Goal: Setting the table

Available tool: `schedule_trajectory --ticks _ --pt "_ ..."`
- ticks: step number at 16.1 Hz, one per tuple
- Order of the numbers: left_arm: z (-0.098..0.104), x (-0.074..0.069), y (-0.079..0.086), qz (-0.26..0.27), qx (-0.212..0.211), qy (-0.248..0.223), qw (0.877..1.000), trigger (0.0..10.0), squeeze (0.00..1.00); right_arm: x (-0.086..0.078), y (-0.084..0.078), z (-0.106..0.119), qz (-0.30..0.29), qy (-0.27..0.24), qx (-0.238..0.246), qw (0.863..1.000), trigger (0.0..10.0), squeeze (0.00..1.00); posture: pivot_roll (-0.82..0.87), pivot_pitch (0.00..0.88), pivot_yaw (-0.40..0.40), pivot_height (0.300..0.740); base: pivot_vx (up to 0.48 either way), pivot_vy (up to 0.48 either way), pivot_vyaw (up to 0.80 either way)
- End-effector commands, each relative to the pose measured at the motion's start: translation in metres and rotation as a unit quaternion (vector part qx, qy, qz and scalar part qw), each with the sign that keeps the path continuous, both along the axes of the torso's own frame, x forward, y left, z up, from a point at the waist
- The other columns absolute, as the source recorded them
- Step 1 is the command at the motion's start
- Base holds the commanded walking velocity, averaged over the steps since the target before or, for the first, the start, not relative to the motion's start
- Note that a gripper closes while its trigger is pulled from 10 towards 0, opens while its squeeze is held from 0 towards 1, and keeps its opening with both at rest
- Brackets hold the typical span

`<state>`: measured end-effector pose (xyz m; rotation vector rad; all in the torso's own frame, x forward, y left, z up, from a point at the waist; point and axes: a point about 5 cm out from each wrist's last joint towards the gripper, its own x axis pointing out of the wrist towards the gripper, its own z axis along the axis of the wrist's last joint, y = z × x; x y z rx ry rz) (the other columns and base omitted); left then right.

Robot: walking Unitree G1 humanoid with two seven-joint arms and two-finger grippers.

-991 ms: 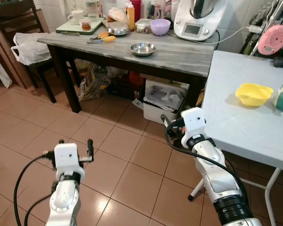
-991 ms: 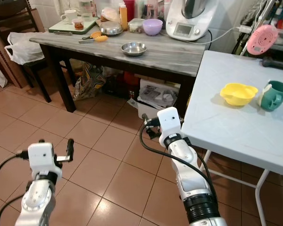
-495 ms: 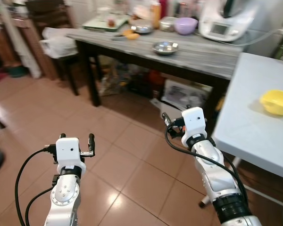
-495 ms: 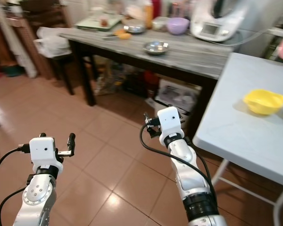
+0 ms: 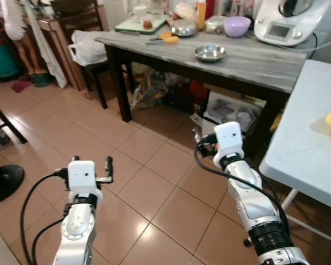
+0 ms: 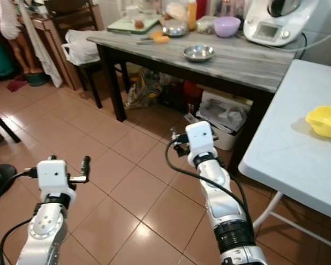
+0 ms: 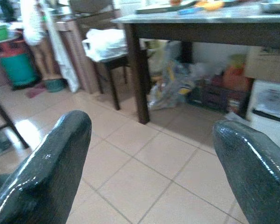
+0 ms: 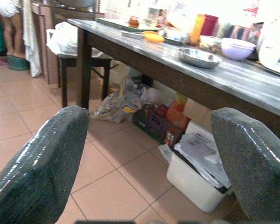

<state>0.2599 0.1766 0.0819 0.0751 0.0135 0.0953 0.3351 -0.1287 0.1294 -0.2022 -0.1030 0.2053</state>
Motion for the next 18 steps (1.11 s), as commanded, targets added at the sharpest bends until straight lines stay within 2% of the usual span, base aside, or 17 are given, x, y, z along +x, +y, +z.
schedule_trajectory --ticks 1,5,10,18 --pt "0.002 0.002 0.001 -0.002 0.001 0.000 1.000 10.0 0.00 -0.001 0.001 0.002 0.000 -0.008 0.002 1.000 10.0 0.00 -0.12 0.000 0.044 0.740 0.000 0.000 0.00" --pt "0.002 0.004 0.000 -0.011 0.000 0.000 1.000 10.0 0.00 -0.006 -0.006 0.001 -0.014 -0.004 0.008 1.000 10.0 0.00 -0.15 0.000 0.051 0.740 0.000 -0.215 0.00" --pt "0.001 0.009 -0.006 -0.023 -0.003 0.001 1.000 10.0 0.00 -0.012 -0.011 -0.001 -0.019 -0.002 0.008 1.000 10.0 0.00 -0.18 0.000 0.057 0.740 0.000 -0.329 -0.74" --pt "0.001 0.009 -0.004 -0.024 0.002 0.001 1.000 10.0 0.00 -0.012 -0.007 0.002 -0.019 -0.005 0.007 1.000 10.0 0.00 -0.16 0.000 0.058 0.740 0.000 -0.354 0.00"
